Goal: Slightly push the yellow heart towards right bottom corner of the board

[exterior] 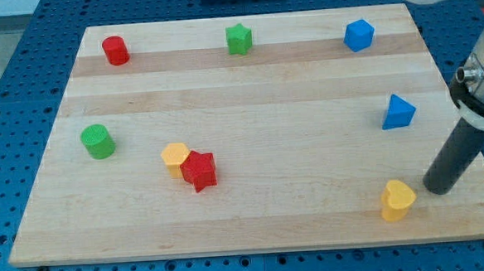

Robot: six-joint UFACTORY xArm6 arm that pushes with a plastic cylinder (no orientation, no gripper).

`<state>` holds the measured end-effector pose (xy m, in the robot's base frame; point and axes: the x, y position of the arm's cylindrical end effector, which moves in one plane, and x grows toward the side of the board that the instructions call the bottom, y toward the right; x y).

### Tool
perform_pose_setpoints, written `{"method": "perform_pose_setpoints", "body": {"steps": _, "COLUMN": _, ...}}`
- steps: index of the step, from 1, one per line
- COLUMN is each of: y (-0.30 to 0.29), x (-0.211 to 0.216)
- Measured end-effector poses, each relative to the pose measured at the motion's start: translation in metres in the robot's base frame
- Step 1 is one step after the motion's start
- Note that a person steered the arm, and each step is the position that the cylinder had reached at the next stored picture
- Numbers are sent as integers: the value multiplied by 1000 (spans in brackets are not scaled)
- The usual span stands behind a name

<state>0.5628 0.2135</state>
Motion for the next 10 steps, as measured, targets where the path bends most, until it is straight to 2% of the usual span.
{"method": "perform_pose_setpoints", "body": {"steps": 2, "y": -96, "x": -6}}
{"method": "perform_pose_setpoints", "body": {"steps": 3, "y": -102, "x": -6}}
{"method": "perform_pose_setpoints", "body": {"steps": 4, "y": -141, "x": 11}}
{"method": "perform_pose_setpoints", "body": {"steps": 6, "y": -142, "x": 13}}
{"method": "perform_pose_setpoints", "body": {"steps": 10, "y": -106, "x": 27}}
